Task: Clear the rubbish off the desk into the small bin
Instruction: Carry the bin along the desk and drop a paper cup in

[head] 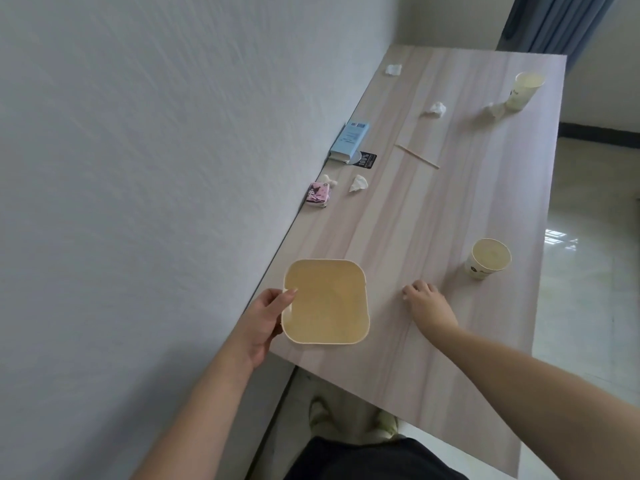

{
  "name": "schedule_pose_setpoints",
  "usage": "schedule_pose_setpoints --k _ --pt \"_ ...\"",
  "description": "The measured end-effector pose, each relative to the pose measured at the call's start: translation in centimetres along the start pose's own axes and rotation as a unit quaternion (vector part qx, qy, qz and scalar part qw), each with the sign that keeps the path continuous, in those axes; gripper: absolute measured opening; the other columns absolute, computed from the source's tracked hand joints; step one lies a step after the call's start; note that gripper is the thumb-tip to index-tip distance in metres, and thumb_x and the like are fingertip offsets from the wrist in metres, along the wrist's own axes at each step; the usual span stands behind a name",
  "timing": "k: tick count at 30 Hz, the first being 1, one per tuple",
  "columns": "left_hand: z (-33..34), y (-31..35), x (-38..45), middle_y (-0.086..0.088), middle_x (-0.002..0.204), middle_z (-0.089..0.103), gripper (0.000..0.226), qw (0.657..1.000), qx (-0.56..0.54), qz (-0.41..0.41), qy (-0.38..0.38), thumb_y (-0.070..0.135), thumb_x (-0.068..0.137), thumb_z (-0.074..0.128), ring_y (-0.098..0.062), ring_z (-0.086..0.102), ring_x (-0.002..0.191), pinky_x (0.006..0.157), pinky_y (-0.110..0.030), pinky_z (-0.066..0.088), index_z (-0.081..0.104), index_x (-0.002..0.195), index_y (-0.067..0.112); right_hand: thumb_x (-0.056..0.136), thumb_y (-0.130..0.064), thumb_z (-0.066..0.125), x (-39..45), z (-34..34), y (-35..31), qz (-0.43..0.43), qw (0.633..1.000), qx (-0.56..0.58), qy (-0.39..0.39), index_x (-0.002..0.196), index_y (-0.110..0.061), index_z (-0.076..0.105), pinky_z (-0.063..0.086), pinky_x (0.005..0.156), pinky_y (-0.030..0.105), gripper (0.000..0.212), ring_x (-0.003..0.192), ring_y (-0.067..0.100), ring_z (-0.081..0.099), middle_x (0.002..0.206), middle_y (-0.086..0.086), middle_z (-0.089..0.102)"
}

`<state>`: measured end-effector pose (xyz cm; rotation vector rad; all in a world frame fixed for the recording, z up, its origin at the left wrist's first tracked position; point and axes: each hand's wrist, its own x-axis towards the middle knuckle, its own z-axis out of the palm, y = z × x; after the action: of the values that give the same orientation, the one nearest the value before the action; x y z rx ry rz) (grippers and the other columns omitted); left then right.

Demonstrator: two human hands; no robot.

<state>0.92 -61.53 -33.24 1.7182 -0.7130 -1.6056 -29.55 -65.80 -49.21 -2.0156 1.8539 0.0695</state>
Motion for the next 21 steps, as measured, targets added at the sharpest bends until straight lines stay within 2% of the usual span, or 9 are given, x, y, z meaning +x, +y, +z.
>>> schedule_pose_setpoints --k 3,6,9,11,14,18,21 --pt "-0.5 -0.2 -0.5 -0.011 0.09 0.066 0.061 1.0 0.017 0.008 -0.001 0.044 0.064 0.076 -0.028 0.059 0.08 0.074 -0.039 0.049 0.058 0.106 0.004 0.094 -0.006 0.043 -1.1 -0.4 0.8 -0.001 0.999 0.021 -0.032 0.108 -0.006 0.06 0.044 0.077 0.035 0.021 0.099 0.031 0.055 0.111 0.013 0.057" --pt "-0.5 -0.2 -0.8 -0.012 0.089 0.064 0.058 0.999 0.03 0.017 -0.01 0.045 0.063 0.075 -0.027 0.057 0.079 0.075 -0.041 0.045 0.058 0.103 0.006 0.093 -0.007 0.048 -2.3 -0.8 0.4 0.023 0.996 0.086 -0.029 0.107 -0.009 0.065 0.046 0.077 0.033 0.022 0.099 0.031 0.06 0.108 0.011 0.061" --pt "-0.2 -0.5 -0.9 -0.012 0.09 0.066 0.064 0.999 0.037 0.012 -0.027 0.046 0.062 0.076 -0.028 0.06 0.08 0.077 -0.042 0.049 0.058 0.107 0.005 0.093 -0.012 0.054 -3.9 -2.0 -1.1 0.054 0.981 0.176 0.052 0.106 -0.015 0.07 0.04 0.07 0.027 0.021 0.095 0.023 0.06 0.103 0.003 0.064" --pt "0.0 -0.7 -0.7 -0.014 0.095 0.067 0.06 0.999 0.031 0.005 -0.04 0.044 0.067 0.077 -0.03 0.061 0.084 0.083 -0.045 0.052 0.058 0.11 0.006 0.094 -0.016 0.055 -5.5 -3.3 -2.4 0.085 0.958 0.248 0.115 0.108 -0.018 0.071 0.037 0.066 0.022 0.021 0.09 0.016 0.058 0.098 -0.006 0.061" --pt "0.1 -0.2 -0.2 -0.019 0.1 0.067 0.055 0.998 0.019 0.001 -0.051 0.04 0.073 0.076 -0.032 0.06 0.089 0.092 -0.054 0.049 0.059 0.11 0.005 0.097 -0.019 0.054 -8.4 -5.8 -4.3 0.135 0.908 0.358 0.173 0.118 -0.02 0.067 0.043 0.077 0.018 0.025 0.096 0.014 0.06 0.104 -0.008 0.063" --pt "-0.2 0.2 0.2 -0.015 0.096 0.066 0.042 0.996 0.039 0.019 -0.084 0.034 0.082 0.073 -0.028 0.059 0.083 0.08 -0.044 0.051 0.058 0.11 0.005 0.095 -0.022 0.059 -12.6 -9.7 -7.1 0.136 0.873 0.396 0.252 0.115 -0.032 0.067 0.04 0.069 0.001 0.024 0.086 -0.007 0.059 0.099 -0.015 0.065" --pt "-0.6 0.0 -0.5 -0.008 0.087 0.066 0.038 0.991 0.065 0.039 -0.108 0.032 0.085 0.071 -0.017 0.059 0.067 0.064 -0.031 0.05 0.059 0.109 0.005 0.089 -0.013 0.066 -15.1 -11.8 -10.2 0.057 0.885 0.383 0.26 0.1 -0.033 0.071 0.041 0.07 -0.002 0.023 0.086 -0.013 0.06 0.094 -0.025 0.065"
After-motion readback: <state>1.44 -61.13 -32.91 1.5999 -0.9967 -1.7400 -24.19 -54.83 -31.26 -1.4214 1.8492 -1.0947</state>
